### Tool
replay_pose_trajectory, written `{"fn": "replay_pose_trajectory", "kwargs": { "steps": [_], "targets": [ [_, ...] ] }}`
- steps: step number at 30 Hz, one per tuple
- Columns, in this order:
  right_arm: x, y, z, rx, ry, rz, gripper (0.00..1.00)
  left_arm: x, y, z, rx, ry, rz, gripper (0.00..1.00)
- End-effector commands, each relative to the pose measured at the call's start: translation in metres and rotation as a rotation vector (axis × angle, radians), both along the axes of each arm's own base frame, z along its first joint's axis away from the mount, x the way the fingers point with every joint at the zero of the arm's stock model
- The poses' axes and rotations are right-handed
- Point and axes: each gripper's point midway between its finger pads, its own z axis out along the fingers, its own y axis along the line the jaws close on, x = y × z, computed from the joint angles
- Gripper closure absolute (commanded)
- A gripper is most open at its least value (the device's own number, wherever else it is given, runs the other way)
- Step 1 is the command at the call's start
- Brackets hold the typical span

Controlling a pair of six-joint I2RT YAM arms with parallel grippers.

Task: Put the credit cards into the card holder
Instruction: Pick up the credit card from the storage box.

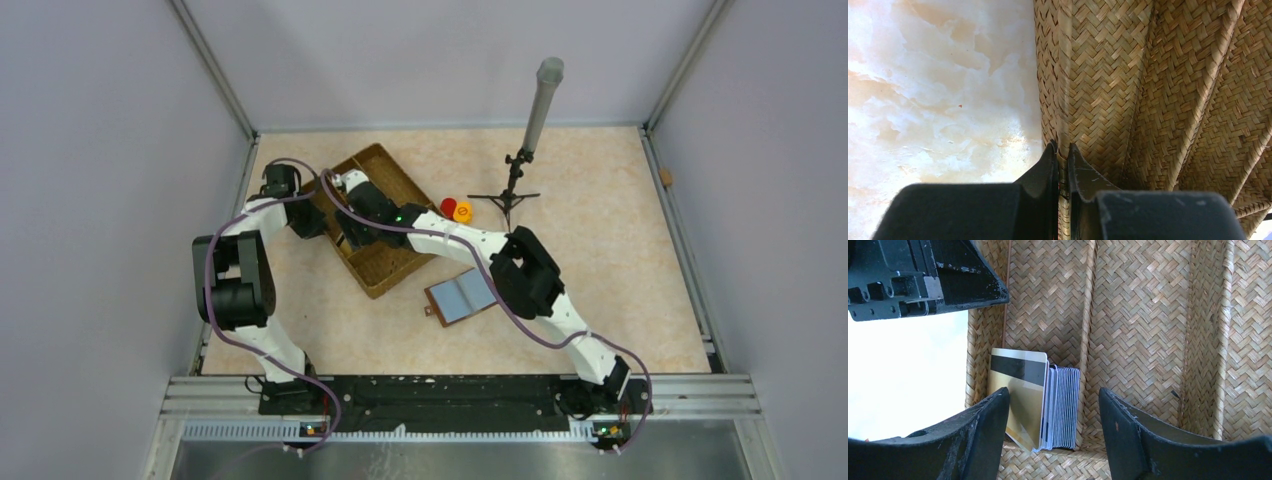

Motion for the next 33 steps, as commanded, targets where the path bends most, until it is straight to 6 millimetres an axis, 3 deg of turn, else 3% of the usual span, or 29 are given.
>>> {"fn": "replay_pose_trajectory", "kwargs": {
  "steps": [1,15,24,31,33],
  "targets": [
    [0.010,-0.005,0.051,0.027,-0.085,-0.025,0.37,0.009,-0.014,0.010,-0.071,-0.044,-0.020,1.00],
    [0.009,-0.002,0.071,0.069,-0.117,-0.009,0.42,0.009,-0.012,0.007,-0.059,-0.031,-0.023,1.00],
    [0.004,0.004,0.076,0.105,-0.111,0.021,0.73,0.009,-0.011,0.006,-0.054,-0.029,-0.022,1.00],
    [-0.001,0.005,0.103,0.185,-0.134,0.027,0.78,0.011,-0.008,0.006,-0.037,-0.028,-0.015,1.00],
    [-0.003,0.006,0.111,0.210,-0.139,0.034,0.84,0.011,-0.008,0.006,-0.036,-0.029,-0.013,1.00]
  ]
}}
